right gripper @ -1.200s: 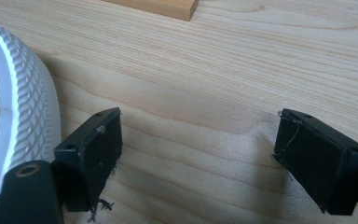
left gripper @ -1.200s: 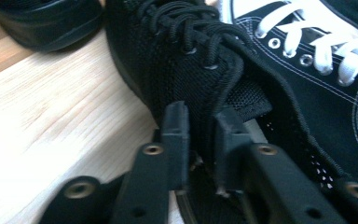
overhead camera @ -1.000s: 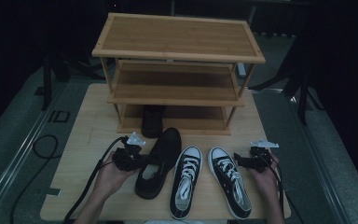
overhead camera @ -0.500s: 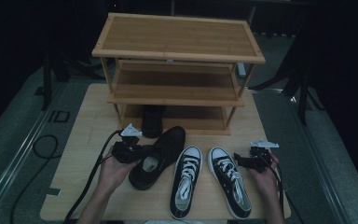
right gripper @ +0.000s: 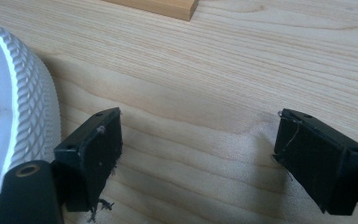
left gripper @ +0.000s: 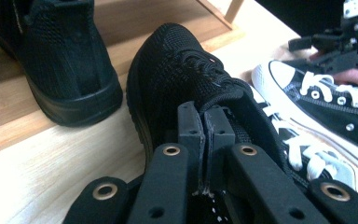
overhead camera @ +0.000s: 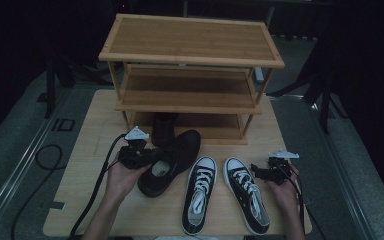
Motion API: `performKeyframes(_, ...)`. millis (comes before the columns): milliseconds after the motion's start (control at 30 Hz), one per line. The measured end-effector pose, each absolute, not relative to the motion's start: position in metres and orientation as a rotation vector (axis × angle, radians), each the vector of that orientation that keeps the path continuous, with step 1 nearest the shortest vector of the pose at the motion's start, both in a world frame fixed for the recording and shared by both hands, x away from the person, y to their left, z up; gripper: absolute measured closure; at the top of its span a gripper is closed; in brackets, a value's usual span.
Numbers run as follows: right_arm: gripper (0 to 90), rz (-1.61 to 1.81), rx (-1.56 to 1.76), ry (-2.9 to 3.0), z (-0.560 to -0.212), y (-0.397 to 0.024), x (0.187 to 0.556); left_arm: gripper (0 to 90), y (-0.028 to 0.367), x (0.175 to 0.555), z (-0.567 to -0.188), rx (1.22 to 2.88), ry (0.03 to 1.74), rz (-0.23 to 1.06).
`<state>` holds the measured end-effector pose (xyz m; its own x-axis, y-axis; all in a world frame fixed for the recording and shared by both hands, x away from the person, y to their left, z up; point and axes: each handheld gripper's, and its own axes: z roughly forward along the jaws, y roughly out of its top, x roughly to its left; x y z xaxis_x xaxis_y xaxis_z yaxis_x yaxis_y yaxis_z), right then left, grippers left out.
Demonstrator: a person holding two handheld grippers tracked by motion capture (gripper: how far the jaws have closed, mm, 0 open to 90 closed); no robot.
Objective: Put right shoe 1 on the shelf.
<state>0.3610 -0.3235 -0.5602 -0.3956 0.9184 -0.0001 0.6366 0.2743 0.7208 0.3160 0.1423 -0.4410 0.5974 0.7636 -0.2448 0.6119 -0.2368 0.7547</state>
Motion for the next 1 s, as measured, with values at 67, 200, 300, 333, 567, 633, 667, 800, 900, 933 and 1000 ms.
performKeyframes(67, 14.8, 0.907, 1.402, 2.131, -0.560, -0.323, 0.361, 88.4, 0.140, 0.318, -0.441, 1.941, 1.094, 0.220)
performKeyframes(200, 14.9, 0.907, 1.401, 2.132, -0.560, -0.323, 0.361, 88.3, 0.134, 0.322, -0.440, 1.935, 1.088, 0.216)
performKeyframes(300, 14.8, 0.909, 1.401, 2.131, -0.560, -0.323, 0.361, 88.4, 0.130, 0.327, -0.442, 1.924, 1.094, 0.220)
performKeyframes(333, 14.9, 0.909, 1.401, 2.131, -0.560, -0.323, 0.361, 88.3, 0.129, 0.329, -0.442, 1.924, 1.101, 0.228)
performKeyframes(567, 14.8, 0.909, 1.400, 2.133, -0.560, -0.323, 0.362, 88.3, 0.123, 0.342, -0.449, 1.906, 1.134, 0.235)
performKeyframes(633, 14.9, 0.909, 1.400, 2.132, -0.560, -0.323, 0.362, 88.3, 0.122, 0.345, -0.450, 1.895, 1.145, 0.238)
performKeyframes(667, 14.9, 0.909, 1.401, 2.132, -0.560, -0.323, 0.362, 88.3, 0.121, 0.346, -0.451, 1.889, 1.146, 0.238)
performKeyframes(800, 14.9, 0.909, 1.399, 2.132, -0.560, -0.323, 0.362, 88.3, 0.116, 0.354, -0.454, 1.864, 1.156, 0.258)
performKeyframes(900, 14.8, 0.908, 1.398, 2.133, -0.560, -0.324, 0.362, 88.3, 0.111, 0.358, -0.457, 1.849, 1.157, 0.260)
performKeyframes(933, 14.8, 0.908, 1.398, 2.133, -0.560, -0.324, 0.362, 88.3, 0.110, 0.360, -0.458, 1.845, 1.159, 0.259)
performKeyframes(1000, 14.8, 0.908, 1.399, 2.133, -0.560, -0.323, 0.362, 88.3, 0.109, 0.363, -0.461, 1.839, 1.176, 0.266)
